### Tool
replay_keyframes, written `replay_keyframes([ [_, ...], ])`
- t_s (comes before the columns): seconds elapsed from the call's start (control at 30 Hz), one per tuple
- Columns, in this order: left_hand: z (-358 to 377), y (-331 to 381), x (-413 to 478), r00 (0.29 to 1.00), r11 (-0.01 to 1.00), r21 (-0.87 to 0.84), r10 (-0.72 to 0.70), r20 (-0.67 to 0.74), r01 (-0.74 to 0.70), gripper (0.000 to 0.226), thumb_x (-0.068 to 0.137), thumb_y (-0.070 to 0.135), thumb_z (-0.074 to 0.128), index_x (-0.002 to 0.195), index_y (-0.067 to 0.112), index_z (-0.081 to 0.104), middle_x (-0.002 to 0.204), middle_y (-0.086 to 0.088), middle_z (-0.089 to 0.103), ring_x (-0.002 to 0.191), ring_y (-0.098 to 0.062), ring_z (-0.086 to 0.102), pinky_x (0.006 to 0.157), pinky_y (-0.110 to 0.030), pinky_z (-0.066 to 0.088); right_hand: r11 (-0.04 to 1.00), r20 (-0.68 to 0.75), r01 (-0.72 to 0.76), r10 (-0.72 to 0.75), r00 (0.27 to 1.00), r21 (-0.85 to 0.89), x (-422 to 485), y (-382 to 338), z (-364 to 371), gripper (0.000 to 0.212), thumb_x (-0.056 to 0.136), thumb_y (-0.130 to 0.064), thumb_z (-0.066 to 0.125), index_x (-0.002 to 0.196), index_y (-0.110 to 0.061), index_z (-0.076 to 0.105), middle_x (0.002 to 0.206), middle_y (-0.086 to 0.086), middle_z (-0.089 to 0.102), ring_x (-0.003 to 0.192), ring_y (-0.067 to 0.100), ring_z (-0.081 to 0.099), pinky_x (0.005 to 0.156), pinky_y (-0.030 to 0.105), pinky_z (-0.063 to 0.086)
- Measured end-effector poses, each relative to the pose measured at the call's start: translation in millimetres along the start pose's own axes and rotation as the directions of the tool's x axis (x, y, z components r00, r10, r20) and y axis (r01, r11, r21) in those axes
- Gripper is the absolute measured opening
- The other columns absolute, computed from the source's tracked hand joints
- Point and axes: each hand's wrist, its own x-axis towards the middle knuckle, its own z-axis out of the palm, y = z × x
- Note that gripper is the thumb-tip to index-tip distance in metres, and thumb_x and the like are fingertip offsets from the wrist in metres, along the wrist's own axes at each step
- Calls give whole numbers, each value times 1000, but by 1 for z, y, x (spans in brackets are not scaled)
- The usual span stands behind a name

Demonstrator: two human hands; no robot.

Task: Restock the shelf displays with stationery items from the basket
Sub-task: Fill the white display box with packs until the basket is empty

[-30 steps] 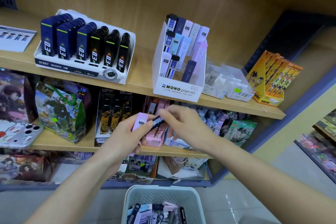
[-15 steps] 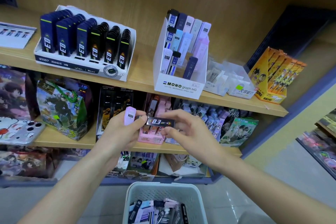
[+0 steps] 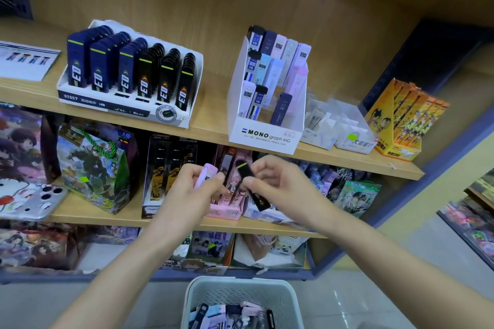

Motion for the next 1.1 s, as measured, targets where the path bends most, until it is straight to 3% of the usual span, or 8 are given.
replay_keyframes([
  [0.1, -2, 2, 0, 1000, 997, -78, -29, -2, 29, 17, 101, 19, 41, 98, 3, 46, 36, 6, 40, 31, -7, 22, 33, -16, 20, 993, -67, 12, -4, 998, 118, 6, -10, -24, 22, 88, -14, 64, 96, -24, 46, 93, -1, 67, 82, 9, 68, 76, 28, 54],
  [0.17, -3, 5, -1, 1000, 996, -84, 8, -25, -10, 14, 100, 18, 41, 92, 7, 44, 42, 6, 50, 32, -7, 25, 33, -16, 21, 988, -137, 77, -59, 989, 132, 11, -21, -36, 25, 89, -9, 62, 98, -24, 45, 99, 0, 69, 89, 14, 70, 86, 40, 55],
  [0.23, -5, 6, -2, 997, 996, -80, 44, -61, -49, 15, 100, 20, 43, 88, 10, 45, 53, 7, 58, 34, -6, 30, 32, -15, 22, 983, -221, 168, -149, 964, 69, 18, -33, -40, 21, 89, -10, 62, 95, -25, 48, 95, -1, 71, 90, 13, 69, 91, 39, 53],
  [0.4, -22, 8, -1, 973, 989, -102, 86, -214, -109, 16, 99, 18, 44, 84, 13, 46, 60, 4, 59, 33, -6, 30, 32, -13, 22, 936, -304, 331, -283, 910, 120, 49, -68, -20, 15, 93, -11, 58, 86, -23, 51, 88, 9, 65, 87, 27, 65, 76, 32, 58],
  [0.53, -42, 11, -5, 957, 986, -136, 54, -286, -97, 16, 99, 16, 42, 84, 12, 44, 58, 6, 59, 32, -7, 29, 32, -16, 21, 907, -322, 412, -365, 874, 88, 78, -96, 12, 16, 88, -10, 63, 85, -22, 51, 82, 2, 65, 83, 21, 66, 83, 40, 55],
  [0.8, -68, 17, -14, 945, 980, -163, 57, -323, -115, 16, 100, 16, 40, 85, 11, 44, 65, 3, 58, 33, -8, 30, 32, -19, 23, 869, -278, 455, -493, 824, -194, 117, -115, 47, 14, 86, -9, 66, 98, -11, 59, 77, -9, 58, 68, 8, 57, 72, 18, 50],
  [1.0, -73, 19, -17, 948, 981, -161, 56, -312, -111, 17, 101, 17, 39, 89, 6, 44, 40, 9, 50, 30, -6, 27, 32, -17, 22, 864, -232, 444, -494, 838, -236, 124, -109, 37, 21, 86, -8, 66, 85, -22, 51, 79, -3, 59, 75, 23, 64, 78, 37, 55],
  [1.1, -73, 18, -17, 950, 980, -165, 56, -308, -111, 17, 101, 18, 40, 90, 6, 45, 42, 10, 51, 32, -7, 28, 33, -18, 22, 874, -213, 438, -478, 852, -209, 126, -110, 34, 29, 86, -7, 66, 80, -29, 49, 80, 1, 58, 76, 29, 65, 76, 42, 56],
])
